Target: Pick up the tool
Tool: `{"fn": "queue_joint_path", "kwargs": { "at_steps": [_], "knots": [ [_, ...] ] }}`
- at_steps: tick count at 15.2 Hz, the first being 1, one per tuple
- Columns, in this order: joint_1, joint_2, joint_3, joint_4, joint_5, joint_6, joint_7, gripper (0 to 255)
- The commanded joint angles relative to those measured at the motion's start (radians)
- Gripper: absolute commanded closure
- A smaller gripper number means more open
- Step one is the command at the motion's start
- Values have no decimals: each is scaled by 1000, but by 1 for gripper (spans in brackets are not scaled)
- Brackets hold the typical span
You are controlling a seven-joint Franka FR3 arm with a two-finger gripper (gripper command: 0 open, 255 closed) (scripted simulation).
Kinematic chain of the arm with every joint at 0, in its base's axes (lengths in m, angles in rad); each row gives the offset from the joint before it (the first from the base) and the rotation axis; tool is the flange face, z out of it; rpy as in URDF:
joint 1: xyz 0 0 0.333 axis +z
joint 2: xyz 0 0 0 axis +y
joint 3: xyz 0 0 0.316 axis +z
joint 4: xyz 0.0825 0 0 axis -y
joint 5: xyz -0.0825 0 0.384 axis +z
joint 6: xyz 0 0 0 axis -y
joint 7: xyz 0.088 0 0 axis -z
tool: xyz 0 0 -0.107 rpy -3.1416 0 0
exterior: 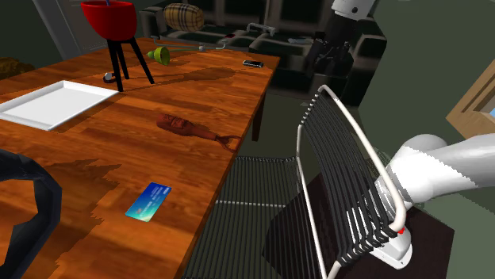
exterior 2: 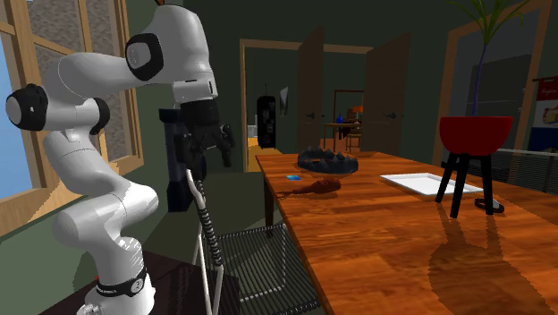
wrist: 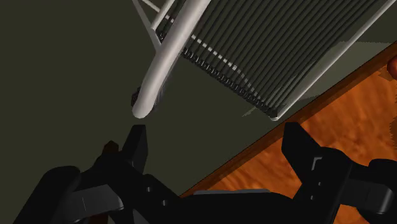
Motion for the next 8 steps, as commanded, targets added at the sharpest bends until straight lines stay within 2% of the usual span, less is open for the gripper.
{"fn": "queue_joint_path", "kwargs": {
  "at_steps": [1,8],
  "knots": [
    [0,0,0,0,0,0,0,0],
    [75,168,82,48,50,126,-20,0]
  ]
}}
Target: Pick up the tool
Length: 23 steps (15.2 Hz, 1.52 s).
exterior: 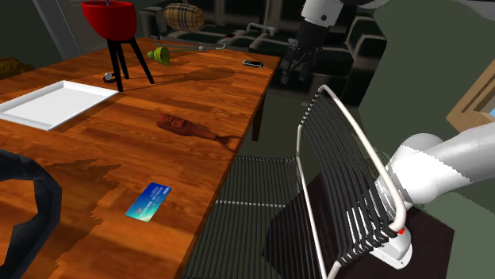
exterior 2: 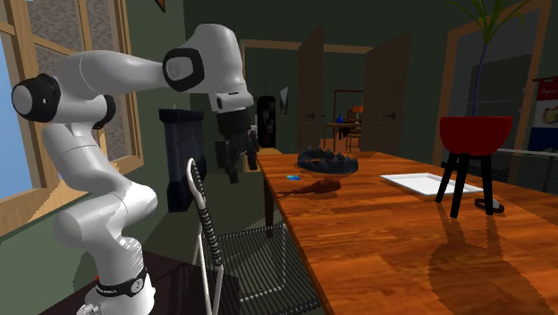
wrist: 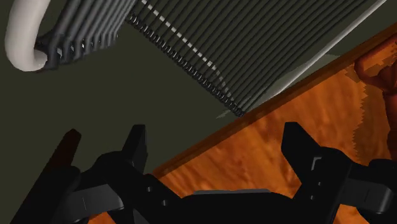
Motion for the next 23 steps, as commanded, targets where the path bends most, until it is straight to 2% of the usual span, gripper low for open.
{"fn": "queue_joint_path", "kwargs": {
  "at_steps": [1,12,23],
  "knots": [
    [21,46,25,13,13,36,-5,0],
    [117,334,160,171,32,180,-28,0],
    [213,640,290,404,-44,256,-17,0]
  ]
}}
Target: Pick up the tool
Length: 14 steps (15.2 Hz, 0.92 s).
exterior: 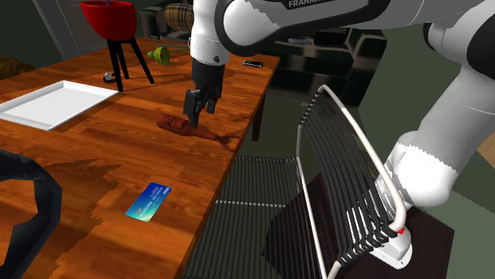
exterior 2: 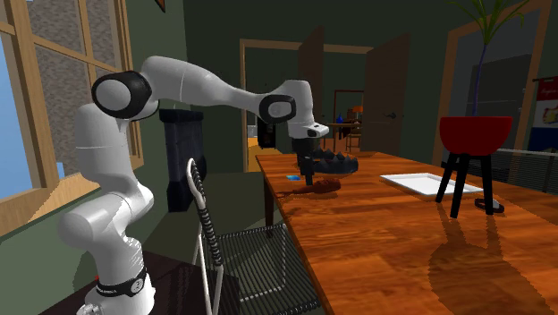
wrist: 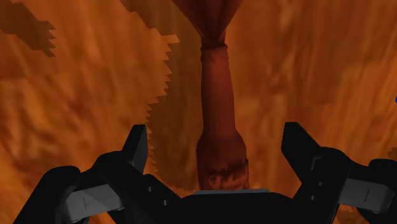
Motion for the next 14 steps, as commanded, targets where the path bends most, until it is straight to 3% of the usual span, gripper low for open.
{"fn": "queue_joint_path", "kwargs": {
  "at_steps": [1,10,11,14],
  "knots": [
    [12,29,12,15,-11,15,4,0],
    [13,42,13,-59,-12,101,-1,0],
    [13,42,13,-60,-12,101,-1,255],
    [13,42,13,-60,-12,101,-1,255]
  ]
}}
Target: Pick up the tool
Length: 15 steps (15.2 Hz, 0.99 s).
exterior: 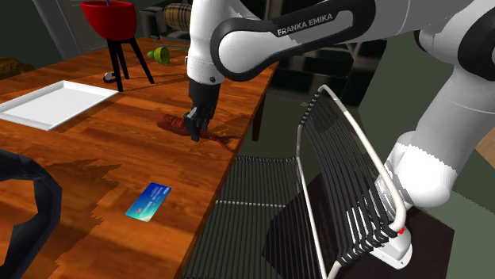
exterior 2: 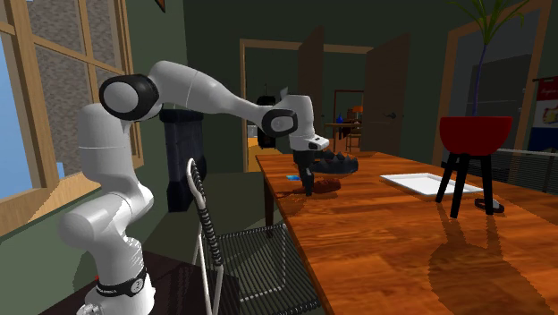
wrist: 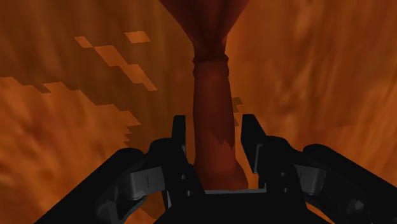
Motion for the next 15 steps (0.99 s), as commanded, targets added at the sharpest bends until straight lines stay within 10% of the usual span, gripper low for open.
{"fn": "queue_joint_path", "kwargs": {
  "at_steps": [1,15],
  "knots": [
    [0,0,0,0,0,0,0,255],
    [-2,-15,-2,104,1,-118,7,255]
  ]
}}
